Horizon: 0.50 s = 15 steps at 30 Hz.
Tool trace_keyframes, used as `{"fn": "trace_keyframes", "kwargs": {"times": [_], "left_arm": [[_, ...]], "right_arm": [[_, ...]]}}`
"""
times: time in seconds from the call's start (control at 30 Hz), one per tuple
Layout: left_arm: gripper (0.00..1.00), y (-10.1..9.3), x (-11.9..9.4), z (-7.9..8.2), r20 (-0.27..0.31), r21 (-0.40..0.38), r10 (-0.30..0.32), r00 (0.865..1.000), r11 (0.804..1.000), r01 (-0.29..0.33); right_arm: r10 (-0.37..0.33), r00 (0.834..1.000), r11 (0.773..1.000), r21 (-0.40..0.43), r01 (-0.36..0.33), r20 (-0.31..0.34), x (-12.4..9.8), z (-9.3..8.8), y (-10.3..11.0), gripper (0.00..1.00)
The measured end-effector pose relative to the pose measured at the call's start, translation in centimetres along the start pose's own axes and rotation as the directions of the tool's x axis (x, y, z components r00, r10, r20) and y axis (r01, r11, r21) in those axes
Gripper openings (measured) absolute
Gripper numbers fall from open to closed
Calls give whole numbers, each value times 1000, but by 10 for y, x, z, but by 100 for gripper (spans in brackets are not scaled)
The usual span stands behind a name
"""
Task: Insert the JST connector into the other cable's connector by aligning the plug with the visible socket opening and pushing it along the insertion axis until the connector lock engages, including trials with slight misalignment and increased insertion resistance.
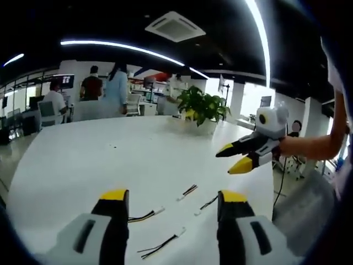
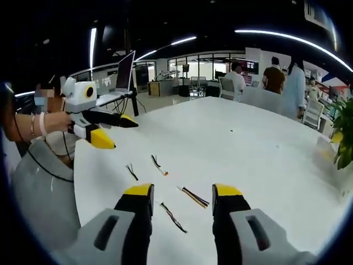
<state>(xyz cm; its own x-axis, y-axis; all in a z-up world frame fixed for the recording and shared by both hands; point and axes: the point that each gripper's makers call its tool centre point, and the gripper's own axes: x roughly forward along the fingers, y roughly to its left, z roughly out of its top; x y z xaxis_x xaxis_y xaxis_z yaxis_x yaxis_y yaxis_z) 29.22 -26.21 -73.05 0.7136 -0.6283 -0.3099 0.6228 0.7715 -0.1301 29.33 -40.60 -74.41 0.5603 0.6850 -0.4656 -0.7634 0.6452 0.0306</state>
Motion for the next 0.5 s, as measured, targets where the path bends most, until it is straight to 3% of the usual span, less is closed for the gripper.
{"fn": "trace_keyframes", "kwargs": {"times": [0.5], "left_arm": [[58,-2,20,-18,-33,-12,-53,998,999,52]], "right_arm": [[61,998,996,-71,-61,-10,19,-10,-3,35]]}}
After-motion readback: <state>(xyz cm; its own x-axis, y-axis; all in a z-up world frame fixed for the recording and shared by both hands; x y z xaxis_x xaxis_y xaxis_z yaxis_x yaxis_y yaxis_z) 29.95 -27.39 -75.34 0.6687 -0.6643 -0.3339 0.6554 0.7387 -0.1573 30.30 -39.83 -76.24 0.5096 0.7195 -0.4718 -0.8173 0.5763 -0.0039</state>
